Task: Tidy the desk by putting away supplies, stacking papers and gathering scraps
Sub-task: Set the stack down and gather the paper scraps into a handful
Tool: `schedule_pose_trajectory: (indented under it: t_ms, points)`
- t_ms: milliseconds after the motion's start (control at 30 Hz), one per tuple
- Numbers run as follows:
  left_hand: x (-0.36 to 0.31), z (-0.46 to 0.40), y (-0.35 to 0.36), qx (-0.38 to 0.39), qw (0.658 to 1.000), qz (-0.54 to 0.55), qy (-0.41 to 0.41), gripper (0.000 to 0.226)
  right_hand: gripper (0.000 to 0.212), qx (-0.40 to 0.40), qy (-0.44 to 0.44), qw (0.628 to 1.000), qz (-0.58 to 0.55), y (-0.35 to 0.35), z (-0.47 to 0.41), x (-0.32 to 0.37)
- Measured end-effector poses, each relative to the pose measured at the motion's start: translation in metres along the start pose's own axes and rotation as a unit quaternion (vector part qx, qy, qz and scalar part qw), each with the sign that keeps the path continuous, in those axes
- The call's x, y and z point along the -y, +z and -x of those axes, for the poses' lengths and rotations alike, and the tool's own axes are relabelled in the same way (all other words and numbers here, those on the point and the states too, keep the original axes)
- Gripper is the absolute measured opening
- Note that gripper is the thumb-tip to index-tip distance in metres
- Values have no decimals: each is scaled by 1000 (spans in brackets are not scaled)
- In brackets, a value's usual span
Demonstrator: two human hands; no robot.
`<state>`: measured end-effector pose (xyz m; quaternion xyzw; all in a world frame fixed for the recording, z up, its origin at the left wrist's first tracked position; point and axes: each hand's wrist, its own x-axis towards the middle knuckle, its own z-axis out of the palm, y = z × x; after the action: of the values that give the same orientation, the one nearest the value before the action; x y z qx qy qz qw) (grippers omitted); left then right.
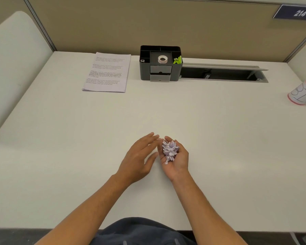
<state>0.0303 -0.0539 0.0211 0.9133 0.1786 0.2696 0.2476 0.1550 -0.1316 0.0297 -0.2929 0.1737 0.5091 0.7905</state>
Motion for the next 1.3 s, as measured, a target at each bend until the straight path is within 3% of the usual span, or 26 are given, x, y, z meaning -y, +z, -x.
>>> schedule_pose_trajectory:
  t_ms: [100, 233, 367, 767, 933, 1100, 1200, 1300]
  points:
    - [15, 18, -5, 5, 994, -60, -91, 50, 31, -7, -14, 999, -29, -2, 0, 6]
    - [33, 55, -7, 103, 962, -165, -194, 71, 30, -6, -28, 999, -30, -7, 0, 16]
    - [32, 77, -5, 165, 938, -200, -231, 74, 30, -11, -36, 999, -31, -10, -1, 17]
    - [22, 44, 32, 223, 936, -212, -168, 77, 30, -12, -38, 999, -21, -15, 0, 18]
    - [24, 14, 39, 232, 946, -169, -152, 89, 31, -11, -36, 999, -15, -15, 1, 17]
    - [46, -7, 11, 216, 967, -14, -134, 58, 30, -17, -48, 999, -17, -16, 1, 22]
    - [59, -16, -4, 241, 965, -26, -103, 49, 31, -19, -45, 999, -20, -17, 0, 22]
    - [62, -26, -10, 299, 950, -86, -20, 48, 32, -19, -41, 999, -18, -17, -1, 19]
